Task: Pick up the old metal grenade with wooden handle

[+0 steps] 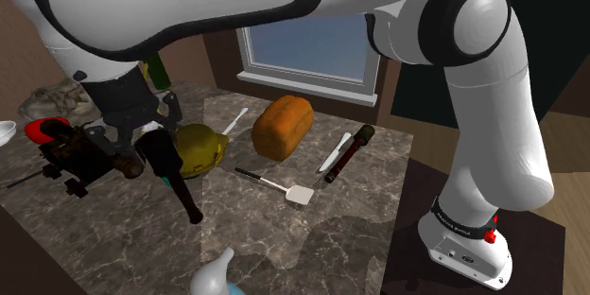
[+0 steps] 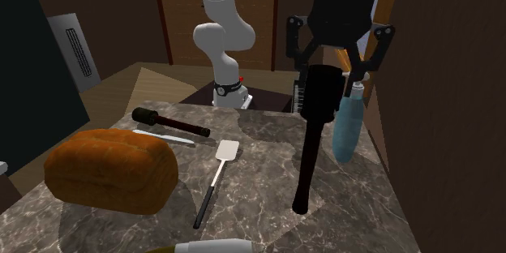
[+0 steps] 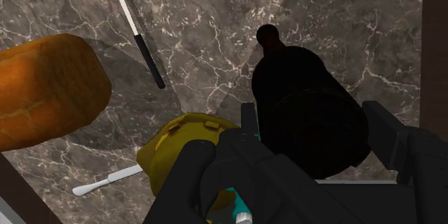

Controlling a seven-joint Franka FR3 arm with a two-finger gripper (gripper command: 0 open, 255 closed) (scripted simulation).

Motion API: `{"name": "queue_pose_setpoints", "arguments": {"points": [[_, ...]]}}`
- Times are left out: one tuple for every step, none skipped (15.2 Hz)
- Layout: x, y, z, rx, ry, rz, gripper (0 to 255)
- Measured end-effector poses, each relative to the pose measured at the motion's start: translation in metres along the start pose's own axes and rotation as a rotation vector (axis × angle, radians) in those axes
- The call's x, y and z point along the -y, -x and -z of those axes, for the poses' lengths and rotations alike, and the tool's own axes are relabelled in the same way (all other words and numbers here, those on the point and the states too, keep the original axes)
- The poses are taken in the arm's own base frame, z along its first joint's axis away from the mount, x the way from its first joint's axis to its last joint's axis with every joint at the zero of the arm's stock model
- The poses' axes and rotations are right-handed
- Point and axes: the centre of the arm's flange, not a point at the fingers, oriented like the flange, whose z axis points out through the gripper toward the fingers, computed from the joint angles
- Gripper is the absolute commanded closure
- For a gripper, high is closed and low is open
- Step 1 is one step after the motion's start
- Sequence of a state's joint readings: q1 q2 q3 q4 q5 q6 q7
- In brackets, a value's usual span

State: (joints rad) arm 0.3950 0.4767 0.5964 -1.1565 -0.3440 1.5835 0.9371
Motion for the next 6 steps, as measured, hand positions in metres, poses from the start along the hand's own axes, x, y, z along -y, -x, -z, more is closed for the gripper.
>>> {"name": "queue_pose_setpoints", "arguments": {"points": [[0.0,0.0,0.006,0.0,0.0,0.0,255],[0.0,0.0,0.011,0.0,0.0,0.0,255],[-0.001,-0.001,0.016,0.0,0.0,0.0,255],[-0.001,-0.002,0.021,0.0,0.0,0.0,255],[-0.001,-0.003,0.027,0.0,0.0,0.0,255],[-0.002,-0.002,0.03,0.0,0.0,0.0,255]]}}
